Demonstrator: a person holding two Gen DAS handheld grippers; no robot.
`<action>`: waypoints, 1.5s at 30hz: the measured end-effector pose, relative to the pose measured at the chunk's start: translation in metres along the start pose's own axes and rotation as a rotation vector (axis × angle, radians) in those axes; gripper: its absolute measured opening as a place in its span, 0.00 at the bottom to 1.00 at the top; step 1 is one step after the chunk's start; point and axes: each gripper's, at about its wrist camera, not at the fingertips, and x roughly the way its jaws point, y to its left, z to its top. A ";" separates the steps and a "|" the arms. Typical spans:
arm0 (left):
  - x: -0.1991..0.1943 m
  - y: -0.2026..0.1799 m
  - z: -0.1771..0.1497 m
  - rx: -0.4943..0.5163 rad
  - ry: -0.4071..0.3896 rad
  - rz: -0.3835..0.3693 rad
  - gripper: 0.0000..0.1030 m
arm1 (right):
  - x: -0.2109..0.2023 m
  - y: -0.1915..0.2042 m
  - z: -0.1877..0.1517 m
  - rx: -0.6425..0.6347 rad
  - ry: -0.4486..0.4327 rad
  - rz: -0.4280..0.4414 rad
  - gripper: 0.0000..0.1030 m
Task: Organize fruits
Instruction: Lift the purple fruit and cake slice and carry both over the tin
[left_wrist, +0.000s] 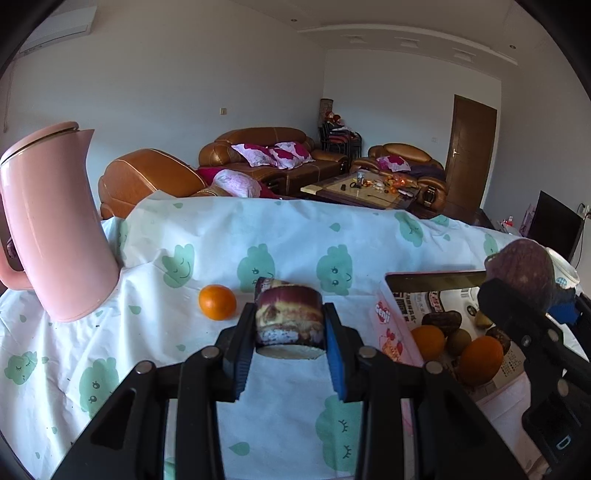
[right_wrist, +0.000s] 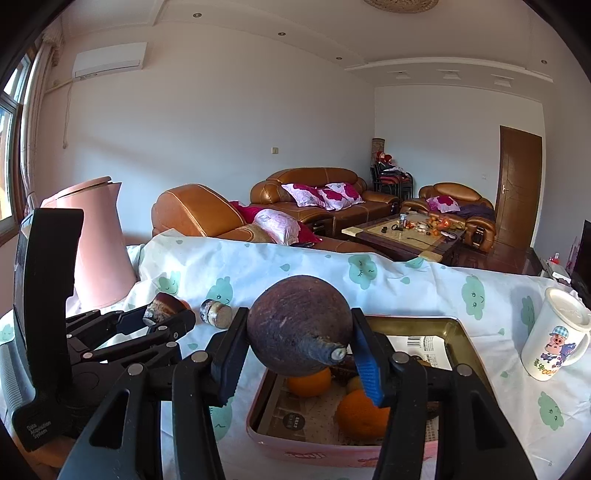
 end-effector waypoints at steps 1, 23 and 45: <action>-0.002 -0.004 0.000 0.005 -0.005 -0.001 0.35 | -0.001 -0.003 0.000 0.001 0.000 -0.003 0.53; -0.001 -0.087 0.012 0.069 -0.018 -0.118 0.35 | -0.012 -0.106 0.003 0.111 -0.004 -0.161 0.53; 0.034 -0.137 0.012 0.113 0.037 -0.167 0.35 | 0.022 -0.146 -0.005 0.174 0.093 -0.188 0.53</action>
